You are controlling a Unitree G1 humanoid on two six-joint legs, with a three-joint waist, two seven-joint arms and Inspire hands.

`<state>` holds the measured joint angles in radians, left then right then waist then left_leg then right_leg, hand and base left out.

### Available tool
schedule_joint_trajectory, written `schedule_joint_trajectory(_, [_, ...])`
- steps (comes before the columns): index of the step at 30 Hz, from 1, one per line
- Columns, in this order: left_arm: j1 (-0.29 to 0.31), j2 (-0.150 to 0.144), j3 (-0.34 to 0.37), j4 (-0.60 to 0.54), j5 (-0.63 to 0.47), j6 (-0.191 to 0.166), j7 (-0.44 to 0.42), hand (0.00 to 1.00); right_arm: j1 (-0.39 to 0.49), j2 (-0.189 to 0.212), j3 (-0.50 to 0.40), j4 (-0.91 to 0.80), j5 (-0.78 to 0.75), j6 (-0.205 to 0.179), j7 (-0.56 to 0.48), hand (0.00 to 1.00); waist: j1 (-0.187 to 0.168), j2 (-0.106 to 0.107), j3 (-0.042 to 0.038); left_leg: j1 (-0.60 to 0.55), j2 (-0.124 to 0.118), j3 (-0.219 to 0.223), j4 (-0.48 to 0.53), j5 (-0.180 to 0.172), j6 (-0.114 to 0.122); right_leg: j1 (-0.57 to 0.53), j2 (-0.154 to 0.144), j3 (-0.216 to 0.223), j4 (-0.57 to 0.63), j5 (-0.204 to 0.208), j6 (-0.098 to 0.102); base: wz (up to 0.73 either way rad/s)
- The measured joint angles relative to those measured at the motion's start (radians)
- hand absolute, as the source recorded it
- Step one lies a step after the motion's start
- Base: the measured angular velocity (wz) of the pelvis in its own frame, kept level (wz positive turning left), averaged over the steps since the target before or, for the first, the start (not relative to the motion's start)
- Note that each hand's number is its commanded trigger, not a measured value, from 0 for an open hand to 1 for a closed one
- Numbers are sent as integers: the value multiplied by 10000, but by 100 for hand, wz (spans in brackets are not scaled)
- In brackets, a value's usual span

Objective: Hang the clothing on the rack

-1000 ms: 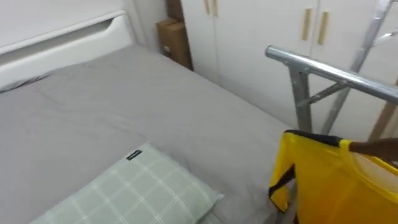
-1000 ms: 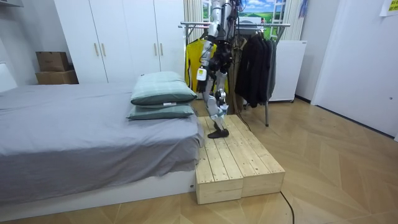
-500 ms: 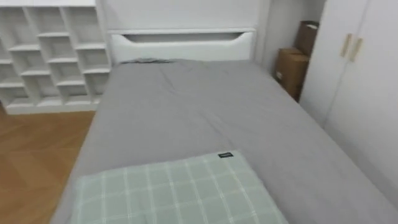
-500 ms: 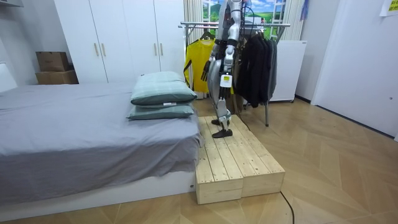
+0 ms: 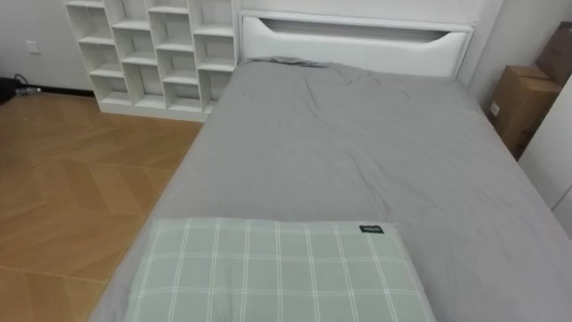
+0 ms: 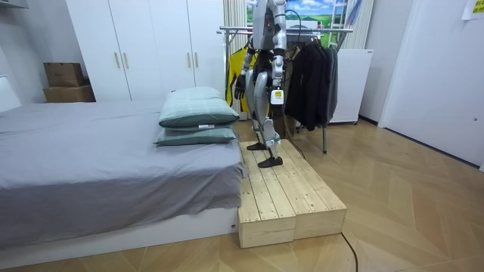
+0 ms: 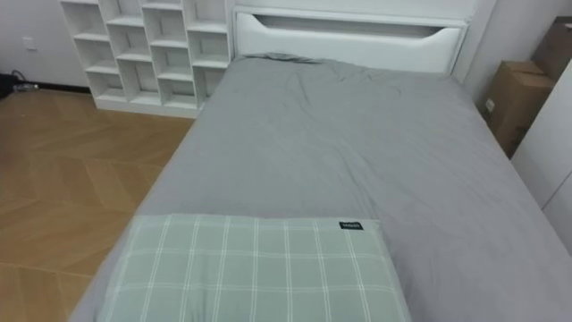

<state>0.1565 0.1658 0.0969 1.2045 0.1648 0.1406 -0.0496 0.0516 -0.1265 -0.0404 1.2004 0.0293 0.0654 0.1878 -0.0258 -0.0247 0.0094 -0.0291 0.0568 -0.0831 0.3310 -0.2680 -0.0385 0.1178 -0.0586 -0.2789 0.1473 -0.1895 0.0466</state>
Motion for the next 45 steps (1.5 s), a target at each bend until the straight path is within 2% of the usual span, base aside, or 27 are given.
schedule_joint_trajectory(3, [-1,4,-21,-106,222,-31,0,0,86,17,-14,8,202,-57,-17,0,-70,-41,-8,-200,-1,42,206,-9,-15,111,1,-367,-3,-106,-6,47])
schedule_joint_trajectory(5, [102,-13,-2,-283,465,-58,0,0,103,19,-15,10,229,-114,-13,0,-48,-52,-17,-262,5,198,254,-10,-16,125,-6,-426,31,-191,-6,25])
schedule_joint_trajectory(12, [125,-45,-43,-350,1459,-144,2,0,346,11,-31,111,1152,-107,35,0,-21,-35,-21,255,-5,469,-77,0,-26,425,-47,-217,30,-229,26,-4])
schedule_joint_trajectory(21, [128,-127,-22,-364,1542,-27,1,0,542,22,-307,447,2419,-96,472,0,-241,17,-60,438,-18,665,-299,62,-34,416,-78,-4,30,-227,25,-7])
schedule_joint_trajectory(35, [140,-147,-28,-363,1579,-10,-16,0,634,50,-409,424,2658,-105,479,0,-273,-3,-53,572,-11,805,-408,63,-33,416,-86,159,29,-230,28,-3])
schedule_joint_trajectory(45, [131,-192,-225,-464,2412,-4,-12,0,580,43,-401,408,2568,-103,523,0,-268,-7,-92,579,-16,817,-416,62,-32,417,-89,173,24,-236,38,0])
